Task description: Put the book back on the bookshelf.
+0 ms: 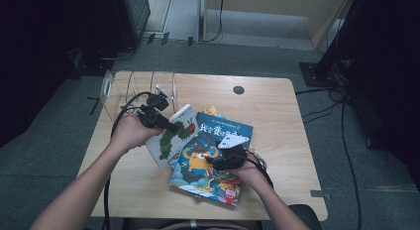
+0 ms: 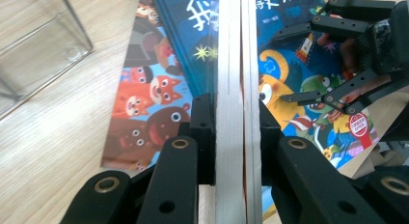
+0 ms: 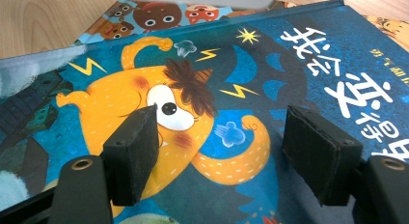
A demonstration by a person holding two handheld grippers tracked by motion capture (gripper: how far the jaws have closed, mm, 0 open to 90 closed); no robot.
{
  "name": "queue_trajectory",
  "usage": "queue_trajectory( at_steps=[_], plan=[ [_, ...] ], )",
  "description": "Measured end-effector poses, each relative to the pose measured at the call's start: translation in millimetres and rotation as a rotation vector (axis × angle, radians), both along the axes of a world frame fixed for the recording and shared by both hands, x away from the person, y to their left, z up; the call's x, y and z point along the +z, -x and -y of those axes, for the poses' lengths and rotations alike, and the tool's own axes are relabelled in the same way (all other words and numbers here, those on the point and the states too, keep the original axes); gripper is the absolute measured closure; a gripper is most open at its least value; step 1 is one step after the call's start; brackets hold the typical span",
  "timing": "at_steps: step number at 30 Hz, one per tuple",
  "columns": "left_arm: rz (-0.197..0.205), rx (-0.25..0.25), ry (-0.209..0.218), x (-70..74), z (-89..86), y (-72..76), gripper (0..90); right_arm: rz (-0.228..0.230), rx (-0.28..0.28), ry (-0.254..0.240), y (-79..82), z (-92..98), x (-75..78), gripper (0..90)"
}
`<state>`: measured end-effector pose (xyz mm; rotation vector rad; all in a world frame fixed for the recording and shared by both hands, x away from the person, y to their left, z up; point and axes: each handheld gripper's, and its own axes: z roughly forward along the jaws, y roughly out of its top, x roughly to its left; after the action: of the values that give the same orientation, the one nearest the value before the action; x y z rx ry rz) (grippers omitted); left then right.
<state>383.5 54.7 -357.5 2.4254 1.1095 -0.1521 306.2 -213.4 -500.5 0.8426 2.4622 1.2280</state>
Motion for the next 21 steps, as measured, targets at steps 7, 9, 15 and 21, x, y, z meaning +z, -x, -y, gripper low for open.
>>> queue_trajectory(
  at_steps=[7, 9, 15, 21],
  plan=[
    [0.006, 0.028, -0.015, 4.6, -12.6, 0.3, 77.4, 0.000, 0.000, -0.003, 0.2, 0.2, -0.3, 28.8],
    [0.006, 0.035, -0.028, 6.6, -17.5, 0.4, 77.4, 0.003, 0.002, -0.010, 0.6, 1.7, -1.0, 28.6],
    [0.008, 0.052, -0.018, 8.9, -28.4, -5.4, 77.5, 0.002, 0.005, -0.010, 0.2, 2.0, -1.1, 27.9],
    [0.015, 0.061, -0.043, 12.8, -33.5, -6.3, 77.5, 0.004, 0.006, -0.007, -0.4, 1.8, -0.9, 27.8]
  ],
)
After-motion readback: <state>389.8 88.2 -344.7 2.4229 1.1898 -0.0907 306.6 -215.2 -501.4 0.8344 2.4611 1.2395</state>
